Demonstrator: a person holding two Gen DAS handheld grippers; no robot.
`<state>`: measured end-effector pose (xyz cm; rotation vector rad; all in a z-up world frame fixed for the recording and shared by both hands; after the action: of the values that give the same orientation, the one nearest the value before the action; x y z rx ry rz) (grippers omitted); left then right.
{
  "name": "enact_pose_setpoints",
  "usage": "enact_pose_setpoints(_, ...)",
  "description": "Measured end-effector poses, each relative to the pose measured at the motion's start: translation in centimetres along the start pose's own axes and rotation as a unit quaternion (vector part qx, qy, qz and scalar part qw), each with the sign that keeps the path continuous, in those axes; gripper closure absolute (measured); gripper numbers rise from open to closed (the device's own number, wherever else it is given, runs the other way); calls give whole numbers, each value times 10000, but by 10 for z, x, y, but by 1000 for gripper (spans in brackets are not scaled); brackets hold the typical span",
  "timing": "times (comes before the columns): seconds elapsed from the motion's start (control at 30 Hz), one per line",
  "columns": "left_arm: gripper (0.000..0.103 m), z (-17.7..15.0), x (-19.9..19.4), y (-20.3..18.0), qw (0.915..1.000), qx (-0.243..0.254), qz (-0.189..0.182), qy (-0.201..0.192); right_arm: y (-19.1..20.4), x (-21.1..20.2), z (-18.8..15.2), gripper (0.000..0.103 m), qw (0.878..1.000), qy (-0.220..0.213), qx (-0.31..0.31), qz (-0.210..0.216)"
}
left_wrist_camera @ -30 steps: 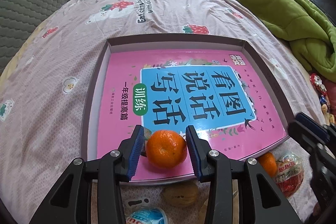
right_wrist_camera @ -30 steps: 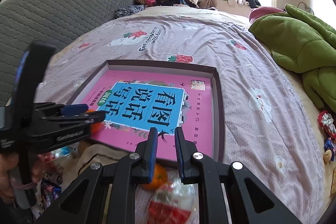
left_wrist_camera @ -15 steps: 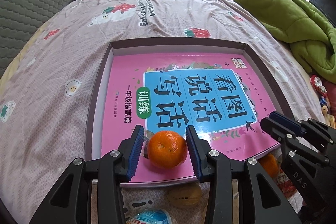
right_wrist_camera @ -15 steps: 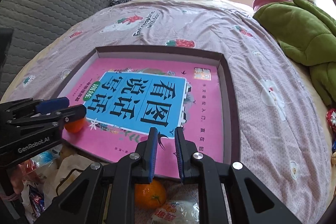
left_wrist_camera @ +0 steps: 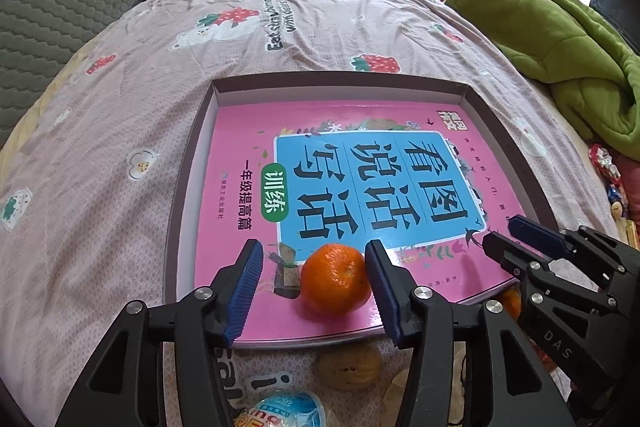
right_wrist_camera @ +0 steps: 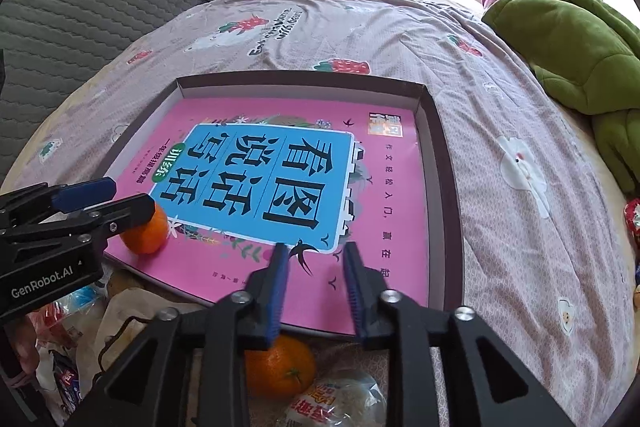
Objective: Organize objects
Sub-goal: 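Withdraw both tools from the tray back toward the remaining items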
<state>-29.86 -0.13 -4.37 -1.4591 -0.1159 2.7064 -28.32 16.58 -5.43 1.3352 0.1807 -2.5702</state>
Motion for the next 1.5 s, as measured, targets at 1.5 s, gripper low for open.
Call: enact_pose_setpoints(1.5,40,-22,-96,1,9974,137,-20,-709,22,-89,0,56,9966,-776,-277,-76)
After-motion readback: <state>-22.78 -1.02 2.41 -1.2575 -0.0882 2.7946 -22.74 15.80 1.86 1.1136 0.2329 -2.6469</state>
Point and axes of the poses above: each gripper's, at about its wrist camera, not at the fingertips, and x roughly the way its jaws point, y to its left, z to its top, the point moved 4 cm from there along x, roughly the way its jaws point, and after that the axes turned 3 degrees about -x, right-handed, at the moved point
